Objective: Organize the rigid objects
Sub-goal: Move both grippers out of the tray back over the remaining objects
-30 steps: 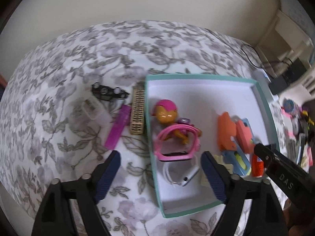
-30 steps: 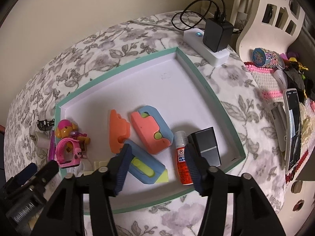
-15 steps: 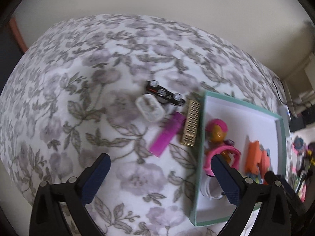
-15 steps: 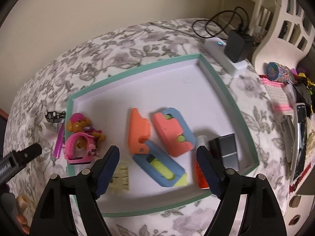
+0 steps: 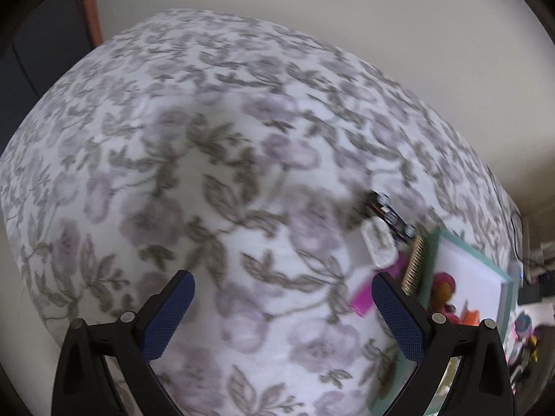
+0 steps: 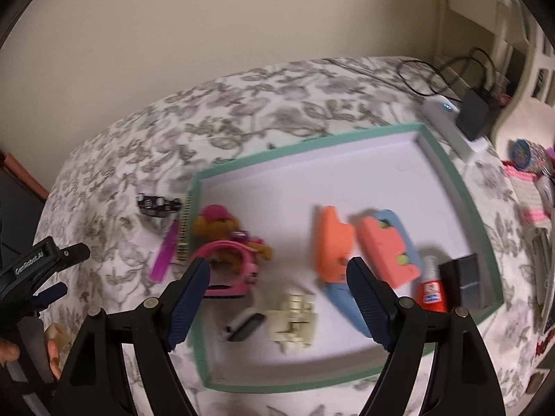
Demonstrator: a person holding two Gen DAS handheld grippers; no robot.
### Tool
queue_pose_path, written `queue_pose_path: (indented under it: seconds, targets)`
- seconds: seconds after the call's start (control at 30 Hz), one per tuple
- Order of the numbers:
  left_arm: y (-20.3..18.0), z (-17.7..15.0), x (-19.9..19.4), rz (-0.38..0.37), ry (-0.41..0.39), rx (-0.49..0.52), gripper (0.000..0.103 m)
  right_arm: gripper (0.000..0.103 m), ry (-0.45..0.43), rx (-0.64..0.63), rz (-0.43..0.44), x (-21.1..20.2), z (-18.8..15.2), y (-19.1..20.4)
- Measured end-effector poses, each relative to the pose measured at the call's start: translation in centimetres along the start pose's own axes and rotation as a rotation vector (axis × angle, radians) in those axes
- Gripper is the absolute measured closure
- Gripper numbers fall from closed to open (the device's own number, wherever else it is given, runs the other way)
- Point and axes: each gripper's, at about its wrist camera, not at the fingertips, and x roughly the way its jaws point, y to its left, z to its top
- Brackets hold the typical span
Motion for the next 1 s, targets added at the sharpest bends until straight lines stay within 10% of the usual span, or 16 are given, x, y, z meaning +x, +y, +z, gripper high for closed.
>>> queue_pose_path:
  seconds: [1.0]
  targets:
    - [0.4, 4.5, 0.8, -0.095, -0.088, 0.008, 0.0, 0.021, 0.046, -0.113, 0.037, 4.2, 2.7, 8.0]
